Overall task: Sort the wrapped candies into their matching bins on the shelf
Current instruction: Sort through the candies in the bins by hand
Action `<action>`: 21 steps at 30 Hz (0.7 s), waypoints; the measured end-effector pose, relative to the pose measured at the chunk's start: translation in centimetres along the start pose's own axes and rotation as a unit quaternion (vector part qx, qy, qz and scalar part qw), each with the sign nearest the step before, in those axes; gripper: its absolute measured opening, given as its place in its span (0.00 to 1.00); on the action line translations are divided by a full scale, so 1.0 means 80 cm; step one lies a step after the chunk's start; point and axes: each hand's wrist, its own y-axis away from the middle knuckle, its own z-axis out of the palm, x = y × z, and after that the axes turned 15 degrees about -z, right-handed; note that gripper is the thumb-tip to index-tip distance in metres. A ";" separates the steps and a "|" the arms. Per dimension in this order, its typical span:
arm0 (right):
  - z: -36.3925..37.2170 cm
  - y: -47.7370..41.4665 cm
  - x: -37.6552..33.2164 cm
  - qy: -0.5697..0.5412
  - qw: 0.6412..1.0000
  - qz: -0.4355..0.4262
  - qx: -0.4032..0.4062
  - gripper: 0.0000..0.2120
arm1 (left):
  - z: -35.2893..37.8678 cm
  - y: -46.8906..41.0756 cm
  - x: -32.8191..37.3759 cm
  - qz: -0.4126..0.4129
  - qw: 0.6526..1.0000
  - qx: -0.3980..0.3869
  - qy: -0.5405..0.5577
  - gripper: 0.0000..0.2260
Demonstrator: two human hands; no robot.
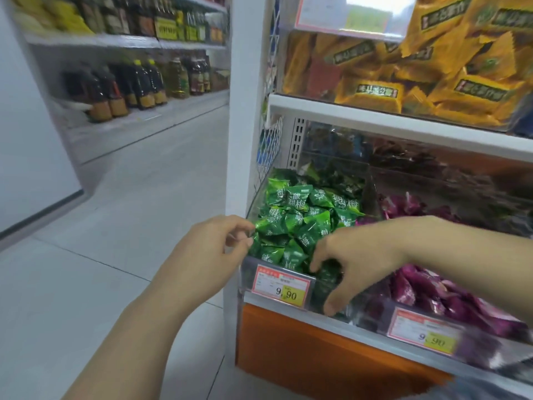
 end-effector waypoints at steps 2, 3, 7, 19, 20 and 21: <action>0.002 0.013 0.007 0.021 1.000 0.006 -0.002 0.37 | 0.001 0.000 0.000 -0.004 1.000 -0.002 -0.001 0.08; 0.003 0.018 0.010 0.033 0.999 0.012 0.000 0.38 | 0.002 0.000 0.001 -0.006 1.000 -0.002 -0.002 0.08; 0.006 0.036 0.017 0.066 0.997 0.030 0.032 0.40 | 0.004 -0.001 0.003 -0.011 1.000 0.004 -0.001 0.08; 0.007 -0.048 -0.030 0.045 0.981 -0.115 0.147 0.45 | 0.009 -0.005 0.004 -0.014 0.999 0.025 0.022 0.08; 0.009 -0.048 -0.026 0.060 0.984 -0.106 0.132 0.44 | 0.008 -0.004 0.003 -0.012 0.999 0.022 0.023 0.08; 0.011 -0.046 -0.022 0.085 0.986 -0.096 0.111 0.43 | 0.007 -0.004 0.003 -0.011 1.000 0.019 0.021 0.08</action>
